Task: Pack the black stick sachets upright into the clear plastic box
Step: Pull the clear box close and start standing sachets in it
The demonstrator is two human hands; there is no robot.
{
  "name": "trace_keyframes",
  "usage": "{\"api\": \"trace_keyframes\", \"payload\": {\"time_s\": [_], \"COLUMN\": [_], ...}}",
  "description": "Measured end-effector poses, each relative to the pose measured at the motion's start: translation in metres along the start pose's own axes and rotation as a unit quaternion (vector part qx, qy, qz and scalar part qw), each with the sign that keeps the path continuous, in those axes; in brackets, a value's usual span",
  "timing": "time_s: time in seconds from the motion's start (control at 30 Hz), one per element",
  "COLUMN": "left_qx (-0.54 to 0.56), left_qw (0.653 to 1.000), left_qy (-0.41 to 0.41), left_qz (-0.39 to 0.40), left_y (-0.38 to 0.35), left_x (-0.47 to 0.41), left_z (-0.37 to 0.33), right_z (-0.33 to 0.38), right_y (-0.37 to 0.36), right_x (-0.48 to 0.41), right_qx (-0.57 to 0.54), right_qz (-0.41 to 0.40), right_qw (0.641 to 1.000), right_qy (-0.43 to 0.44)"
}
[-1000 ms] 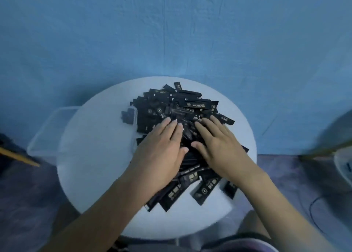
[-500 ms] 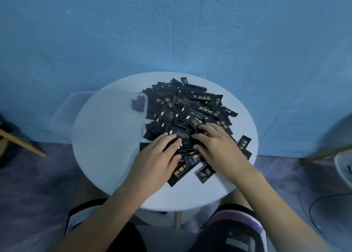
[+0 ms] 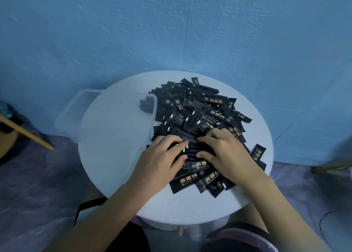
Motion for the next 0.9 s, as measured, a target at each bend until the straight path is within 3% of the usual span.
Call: {"api": "trace_keyframes", "payload": {"time_s": [0.6, 0.9], "left_qx": [0.086, 0.152], "left_qw": [0.993, 0.974], "left_qy": [0.083, 0.168], "left_qz": [0.005, -0.01], "left_y": [0.002, -0.004], "left_x": [-0.006, -0.02], "left_z": [0.012, 0.026], "right_z": [0.003, -0.006], "right_y": [0.001, 0.005], "right_x": [-0.034, -0.047], "right_qx": [-0.054, -0.078], "right_qz": [0.037, 0.061], "right_qw": [0.998, 0.995], "right_qy": [0.003, -0.01]}}
Point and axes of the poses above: each hand's wrist, its own x-axis away from the middle knuckle, its own y-axis out of the back of the hand, z = x × y, the point moved 9 cm from there along -x, towards the middle knuckle, and after that the axes turned 6 degrees about y, right-handed, at the moved point
